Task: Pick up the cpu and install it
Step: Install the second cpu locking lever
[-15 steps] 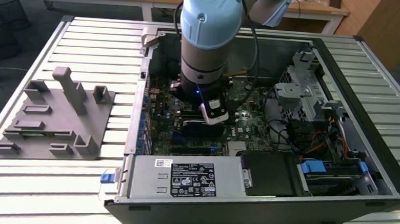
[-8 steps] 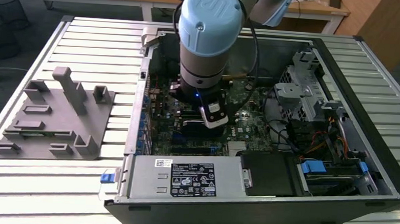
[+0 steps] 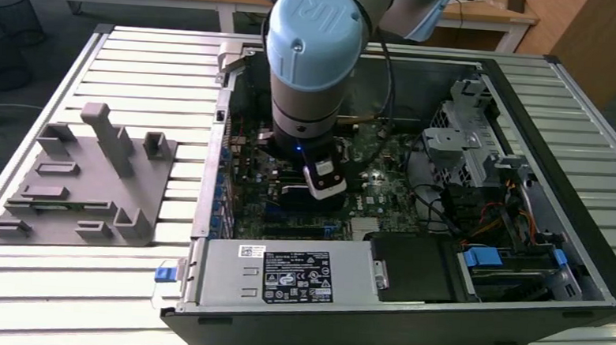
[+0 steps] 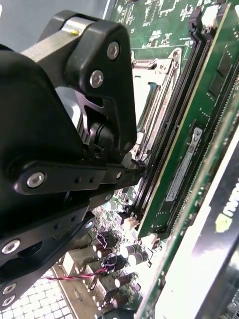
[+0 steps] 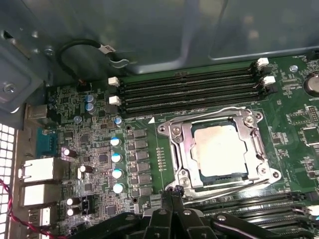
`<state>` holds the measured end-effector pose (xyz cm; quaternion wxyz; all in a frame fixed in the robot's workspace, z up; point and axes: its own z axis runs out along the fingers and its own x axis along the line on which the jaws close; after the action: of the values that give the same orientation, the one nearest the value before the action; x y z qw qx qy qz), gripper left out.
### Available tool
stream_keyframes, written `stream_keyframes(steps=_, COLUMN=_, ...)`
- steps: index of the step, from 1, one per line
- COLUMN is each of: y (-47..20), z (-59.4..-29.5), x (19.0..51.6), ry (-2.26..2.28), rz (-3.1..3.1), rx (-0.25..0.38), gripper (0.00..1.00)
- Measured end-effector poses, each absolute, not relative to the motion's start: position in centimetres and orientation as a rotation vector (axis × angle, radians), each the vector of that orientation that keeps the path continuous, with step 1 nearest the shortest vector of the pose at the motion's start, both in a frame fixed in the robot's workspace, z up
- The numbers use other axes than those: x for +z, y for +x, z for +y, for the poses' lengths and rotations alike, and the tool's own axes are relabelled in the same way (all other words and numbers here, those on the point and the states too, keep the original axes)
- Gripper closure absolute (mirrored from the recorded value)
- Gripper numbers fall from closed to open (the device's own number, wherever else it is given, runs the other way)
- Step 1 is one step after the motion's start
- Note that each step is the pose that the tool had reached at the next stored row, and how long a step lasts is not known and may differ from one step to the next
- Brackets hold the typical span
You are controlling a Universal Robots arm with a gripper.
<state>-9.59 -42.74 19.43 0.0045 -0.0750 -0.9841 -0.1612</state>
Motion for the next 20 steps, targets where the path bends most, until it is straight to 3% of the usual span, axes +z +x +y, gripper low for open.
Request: stream_keyframes(steps=20, y=-9.81, z=-41.80, x=18.75, ry=-0.235, rz=-3.083, rx=-0.506, gripper=0.89)
